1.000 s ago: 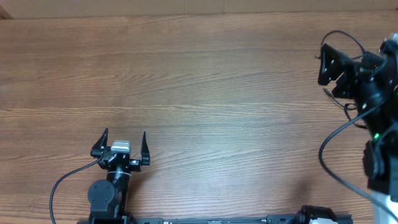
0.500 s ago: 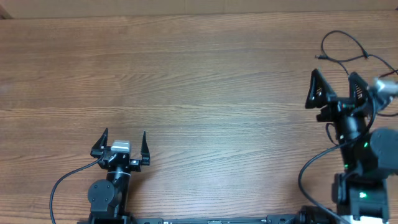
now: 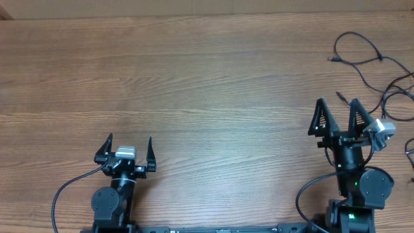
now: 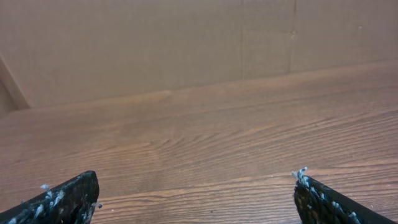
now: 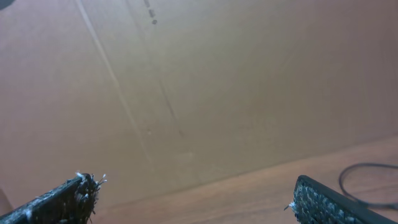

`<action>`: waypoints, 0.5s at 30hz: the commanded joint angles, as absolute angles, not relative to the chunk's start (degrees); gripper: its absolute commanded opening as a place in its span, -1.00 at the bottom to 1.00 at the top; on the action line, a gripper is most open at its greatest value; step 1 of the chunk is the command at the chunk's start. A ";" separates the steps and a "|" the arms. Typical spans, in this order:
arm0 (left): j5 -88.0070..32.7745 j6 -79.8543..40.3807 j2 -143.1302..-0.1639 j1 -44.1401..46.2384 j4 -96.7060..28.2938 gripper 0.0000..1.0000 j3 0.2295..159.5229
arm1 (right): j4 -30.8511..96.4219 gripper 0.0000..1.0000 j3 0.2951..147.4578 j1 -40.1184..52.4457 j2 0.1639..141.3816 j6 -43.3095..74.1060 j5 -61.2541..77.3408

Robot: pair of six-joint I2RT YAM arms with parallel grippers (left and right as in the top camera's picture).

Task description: Untangle cables

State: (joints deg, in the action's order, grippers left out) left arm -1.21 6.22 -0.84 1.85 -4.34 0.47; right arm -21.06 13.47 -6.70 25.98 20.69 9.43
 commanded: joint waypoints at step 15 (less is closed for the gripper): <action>-1.04 7.31 -0.21 1.52 -4.47 0.99 0.27 | -21.96 1.00 1.83 -6.48 16.84 21.30 6.90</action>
State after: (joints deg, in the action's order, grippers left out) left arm -1.21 6.22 -0.84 1.85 -4.36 0.47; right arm -21.52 3.33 -6.70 17.93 20.97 7.42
